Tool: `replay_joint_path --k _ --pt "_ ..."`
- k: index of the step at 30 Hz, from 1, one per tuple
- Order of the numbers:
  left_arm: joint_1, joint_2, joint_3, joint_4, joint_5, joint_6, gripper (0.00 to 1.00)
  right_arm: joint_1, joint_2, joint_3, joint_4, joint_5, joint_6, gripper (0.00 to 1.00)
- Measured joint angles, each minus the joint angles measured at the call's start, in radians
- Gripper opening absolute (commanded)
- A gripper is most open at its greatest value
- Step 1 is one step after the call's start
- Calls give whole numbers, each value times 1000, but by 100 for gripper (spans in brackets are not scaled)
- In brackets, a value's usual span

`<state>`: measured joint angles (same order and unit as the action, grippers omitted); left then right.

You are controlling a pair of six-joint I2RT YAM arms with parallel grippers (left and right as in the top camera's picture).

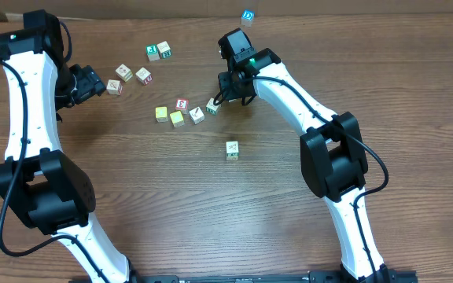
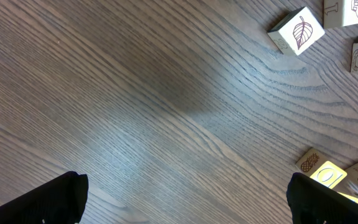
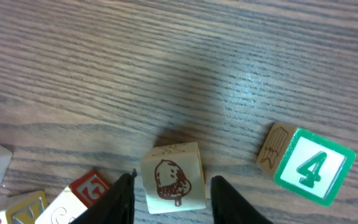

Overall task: Form a tower
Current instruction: 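Lower the right gripper onto the X acorn block and close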

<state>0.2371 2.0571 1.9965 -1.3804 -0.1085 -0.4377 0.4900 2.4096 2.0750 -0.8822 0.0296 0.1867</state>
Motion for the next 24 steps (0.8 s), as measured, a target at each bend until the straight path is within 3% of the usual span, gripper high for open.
replay_joint_path --k 19,24 --pt "0 0 0 0 0 0 99 0 0 -60 96 -3 -30 46" --pt "0 0 0 0 0 0 100 0 0 -62 95 -3 -35 36"
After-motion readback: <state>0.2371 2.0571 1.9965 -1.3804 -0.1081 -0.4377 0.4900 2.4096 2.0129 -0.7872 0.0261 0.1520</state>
